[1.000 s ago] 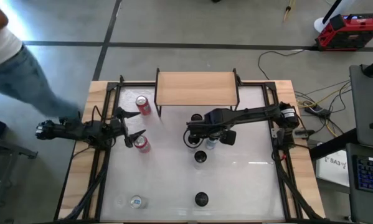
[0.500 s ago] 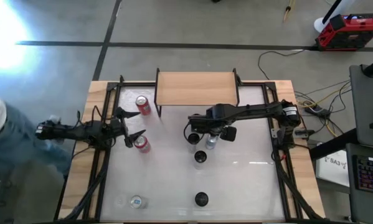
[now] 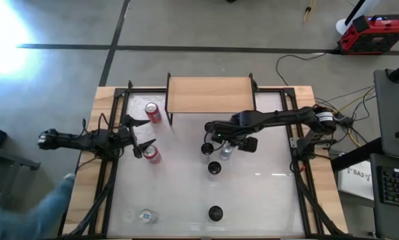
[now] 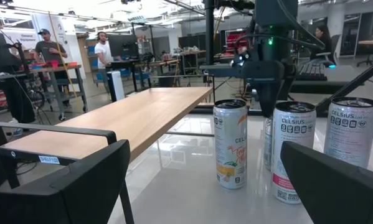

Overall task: Place canned beverage on shelf
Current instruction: Put the top blue soda can on the shelf

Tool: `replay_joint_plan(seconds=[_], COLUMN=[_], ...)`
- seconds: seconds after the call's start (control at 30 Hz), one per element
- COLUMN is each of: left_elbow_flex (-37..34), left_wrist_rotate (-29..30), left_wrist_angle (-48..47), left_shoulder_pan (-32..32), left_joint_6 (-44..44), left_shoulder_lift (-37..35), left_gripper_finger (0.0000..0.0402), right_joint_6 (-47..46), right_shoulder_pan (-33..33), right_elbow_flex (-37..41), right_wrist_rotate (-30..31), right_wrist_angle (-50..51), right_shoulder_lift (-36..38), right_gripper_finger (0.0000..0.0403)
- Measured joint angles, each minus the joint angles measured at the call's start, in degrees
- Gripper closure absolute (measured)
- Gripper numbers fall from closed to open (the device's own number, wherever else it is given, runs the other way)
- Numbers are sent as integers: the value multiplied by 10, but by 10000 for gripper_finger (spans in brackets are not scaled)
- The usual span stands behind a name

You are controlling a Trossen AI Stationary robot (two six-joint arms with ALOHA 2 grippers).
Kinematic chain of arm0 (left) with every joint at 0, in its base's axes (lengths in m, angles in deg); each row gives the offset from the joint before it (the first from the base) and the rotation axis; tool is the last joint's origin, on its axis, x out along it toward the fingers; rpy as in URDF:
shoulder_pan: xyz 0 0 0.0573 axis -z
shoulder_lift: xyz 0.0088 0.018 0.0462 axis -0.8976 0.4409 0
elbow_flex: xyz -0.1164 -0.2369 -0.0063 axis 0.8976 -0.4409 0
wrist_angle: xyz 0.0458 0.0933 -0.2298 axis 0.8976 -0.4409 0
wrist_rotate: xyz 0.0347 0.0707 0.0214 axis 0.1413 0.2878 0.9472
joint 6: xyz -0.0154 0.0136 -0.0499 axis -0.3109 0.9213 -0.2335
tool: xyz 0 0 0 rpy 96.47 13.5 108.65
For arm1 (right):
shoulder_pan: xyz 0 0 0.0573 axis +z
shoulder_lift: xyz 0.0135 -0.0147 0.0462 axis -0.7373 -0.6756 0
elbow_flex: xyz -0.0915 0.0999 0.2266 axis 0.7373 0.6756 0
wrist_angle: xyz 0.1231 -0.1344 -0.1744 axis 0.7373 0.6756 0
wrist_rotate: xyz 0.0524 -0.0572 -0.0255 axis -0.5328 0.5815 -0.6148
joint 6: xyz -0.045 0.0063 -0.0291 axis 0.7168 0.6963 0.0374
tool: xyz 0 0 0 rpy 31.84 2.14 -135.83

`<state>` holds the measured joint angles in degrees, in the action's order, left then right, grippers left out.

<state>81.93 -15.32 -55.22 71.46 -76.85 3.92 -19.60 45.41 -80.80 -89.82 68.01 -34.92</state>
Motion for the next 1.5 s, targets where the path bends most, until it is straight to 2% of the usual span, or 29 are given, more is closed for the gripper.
replay_joint_plan(seconds=[0.2, 0.73, 1.1, 1.5], left_elbow_flex=[0, 0, 0, 0], left_wrist_rotate=[0, 0, 0, 0], left_wrist_angle=[0, 0, 0, 0], left_shoulder_pan=[0, 0, 0, 0], left_joint_6=[0, 0, 0, 0], left_shoulder_lift=[0, 0, 0, 0], left_gripper_finger=[2, 2, 2, 2], right_joint_6=[15, 90, 96, 111], right_shoulder_pan=[0, 4, 11, 11], right_elbow_flex=[31, 31, 31, 31], right_wrist_rotate=[-35, -52, -52, -50], right_wrist_angle=[-43, -51, -51, -36], right_shoulder_lift=[-1, -10, -10, -10], right_gripper_finger=[35, 37, 115, 131])
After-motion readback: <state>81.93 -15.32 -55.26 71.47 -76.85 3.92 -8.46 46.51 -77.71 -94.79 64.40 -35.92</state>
